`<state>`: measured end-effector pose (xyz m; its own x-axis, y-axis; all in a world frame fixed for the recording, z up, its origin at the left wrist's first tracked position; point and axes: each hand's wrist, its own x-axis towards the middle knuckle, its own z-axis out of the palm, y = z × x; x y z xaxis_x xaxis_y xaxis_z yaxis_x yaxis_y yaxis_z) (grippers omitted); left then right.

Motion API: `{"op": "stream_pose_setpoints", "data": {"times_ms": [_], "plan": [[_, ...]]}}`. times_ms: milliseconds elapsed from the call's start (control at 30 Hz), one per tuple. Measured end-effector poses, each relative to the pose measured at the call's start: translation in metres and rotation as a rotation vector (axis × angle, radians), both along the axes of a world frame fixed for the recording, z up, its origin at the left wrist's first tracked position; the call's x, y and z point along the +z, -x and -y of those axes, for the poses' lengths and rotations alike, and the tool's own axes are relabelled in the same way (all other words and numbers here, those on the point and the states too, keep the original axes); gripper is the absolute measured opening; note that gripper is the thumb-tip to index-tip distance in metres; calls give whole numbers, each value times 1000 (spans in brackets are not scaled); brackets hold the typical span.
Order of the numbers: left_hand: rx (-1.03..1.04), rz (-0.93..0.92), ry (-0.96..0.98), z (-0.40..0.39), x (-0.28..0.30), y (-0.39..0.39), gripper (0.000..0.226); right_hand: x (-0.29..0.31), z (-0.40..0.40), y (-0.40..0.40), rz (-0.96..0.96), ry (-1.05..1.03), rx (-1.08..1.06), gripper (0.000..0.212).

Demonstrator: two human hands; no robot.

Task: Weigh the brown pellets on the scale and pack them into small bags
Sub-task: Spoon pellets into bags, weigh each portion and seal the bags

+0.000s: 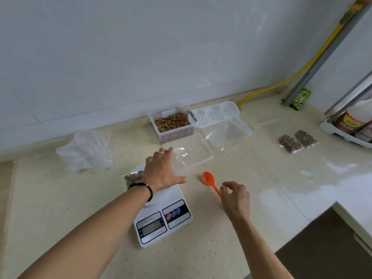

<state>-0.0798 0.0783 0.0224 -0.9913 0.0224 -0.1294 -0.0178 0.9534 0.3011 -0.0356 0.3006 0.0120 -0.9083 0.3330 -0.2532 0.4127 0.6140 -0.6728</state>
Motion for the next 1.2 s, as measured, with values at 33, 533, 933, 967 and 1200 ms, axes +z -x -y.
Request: {"op": "stream_pose_setpoints", "data": {"times_ms": [33,533,933,967,1200], "plan": [[7,-4,17,-2,-4,0,110,2,2,1,-24,-29,51,23],[209,-79,-9,28,2,-105,93,37,41,-3,-304,-412,866,57],[398,4,129,24,-24,-208,94,42,44,-26,-367,-530,1128,61],[402,9,136,22,-27,-211,93,41,44,-27,-370,-541,1137,61],[429,12,116,16,-38,-223,90,40,44,-30,-367,-543,1167,61]]}}
